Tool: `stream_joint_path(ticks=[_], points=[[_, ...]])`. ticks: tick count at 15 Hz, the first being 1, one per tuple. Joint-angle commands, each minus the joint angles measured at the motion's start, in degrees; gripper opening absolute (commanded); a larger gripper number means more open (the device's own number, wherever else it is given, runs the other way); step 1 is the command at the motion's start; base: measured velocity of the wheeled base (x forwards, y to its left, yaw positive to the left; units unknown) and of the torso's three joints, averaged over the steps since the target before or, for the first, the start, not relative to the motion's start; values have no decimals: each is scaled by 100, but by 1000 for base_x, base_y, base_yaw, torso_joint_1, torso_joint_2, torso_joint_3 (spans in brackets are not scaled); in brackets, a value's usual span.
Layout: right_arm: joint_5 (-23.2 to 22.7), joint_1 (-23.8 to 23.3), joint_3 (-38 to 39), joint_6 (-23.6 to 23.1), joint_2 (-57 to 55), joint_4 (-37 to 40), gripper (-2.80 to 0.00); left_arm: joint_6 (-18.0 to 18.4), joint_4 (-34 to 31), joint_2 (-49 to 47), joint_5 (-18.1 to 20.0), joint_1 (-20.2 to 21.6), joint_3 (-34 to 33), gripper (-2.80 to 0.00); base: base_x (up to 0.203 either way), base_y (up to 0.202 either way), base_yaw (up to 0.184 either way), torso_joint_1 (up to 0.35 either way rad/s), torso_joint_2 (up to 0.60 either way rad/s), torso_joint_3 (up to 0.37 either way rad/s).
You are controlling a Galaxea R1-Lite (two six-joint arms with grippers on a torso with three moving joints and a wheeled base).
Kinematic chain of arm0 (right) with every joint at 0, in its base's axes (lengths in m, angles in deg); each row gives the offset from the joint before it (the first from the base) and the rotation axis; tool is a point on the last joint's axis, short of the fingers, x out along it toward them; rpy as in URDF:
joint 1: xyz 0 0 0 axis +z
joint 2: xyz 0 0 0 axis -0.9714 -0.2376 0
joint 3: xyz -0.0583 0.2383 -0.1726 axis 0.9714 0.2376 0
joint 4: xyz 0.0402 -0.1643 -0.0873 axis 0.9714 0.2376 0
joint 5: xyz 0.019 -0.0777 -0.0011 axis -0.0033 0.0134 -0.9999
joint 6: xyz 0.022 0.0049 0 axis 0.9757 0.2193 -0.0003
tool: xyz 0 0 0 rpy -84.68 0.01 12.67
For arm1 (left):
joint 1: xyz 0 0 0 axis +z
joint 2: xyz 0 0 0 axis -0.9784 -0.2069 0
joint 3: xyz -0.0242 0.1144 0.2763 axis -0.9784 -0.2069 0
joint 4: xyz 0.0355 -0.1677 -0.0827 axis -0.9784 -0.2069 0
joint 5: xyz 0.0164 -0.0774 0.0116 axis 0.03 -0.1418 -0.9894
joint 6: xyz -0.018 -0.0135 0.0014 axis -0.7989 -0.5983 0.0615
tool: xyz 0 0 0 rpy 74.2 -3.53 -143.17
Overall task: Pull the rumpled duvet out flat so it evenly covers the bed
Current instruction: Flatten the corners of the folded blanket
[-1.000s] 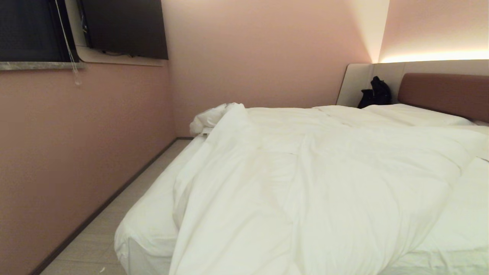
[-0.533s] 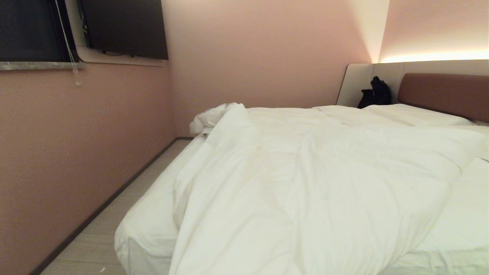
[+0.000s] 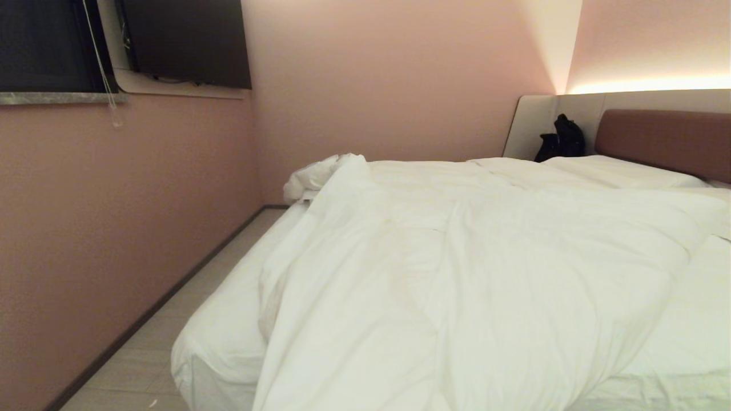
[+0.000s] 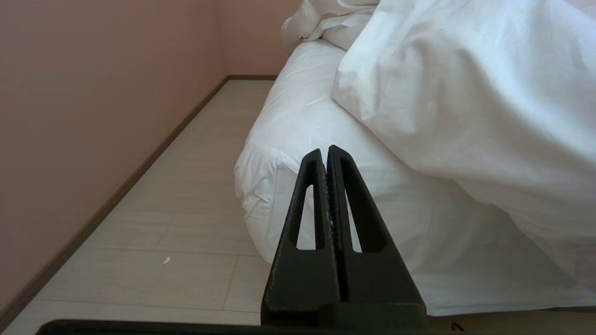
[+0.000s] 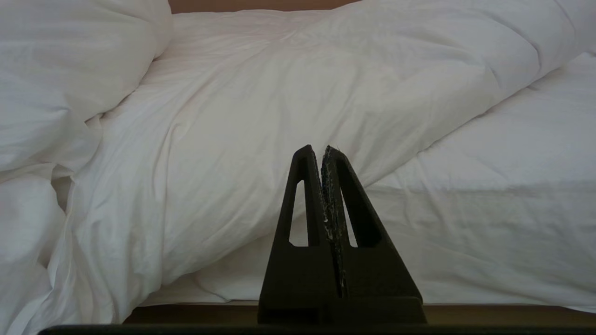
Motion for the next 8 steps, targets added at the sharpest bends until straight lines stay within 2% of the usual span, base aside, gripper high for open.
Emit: stream_joint_path(ticks=[1,5,8], points=[[-2,0,1,-2,2,0,-280,-3,3,-1,-2,2,0,-280,0,0,0,0,0,0],[-2,0,1,-2,2,0,-280,-21,40,-1,-6,2,5,-280,0,0,0,0,0,0],[-2,0,1,-2,2,0,-280,-395,-103,-23,87,2,523,-280,0,0,0,0,0,0]])
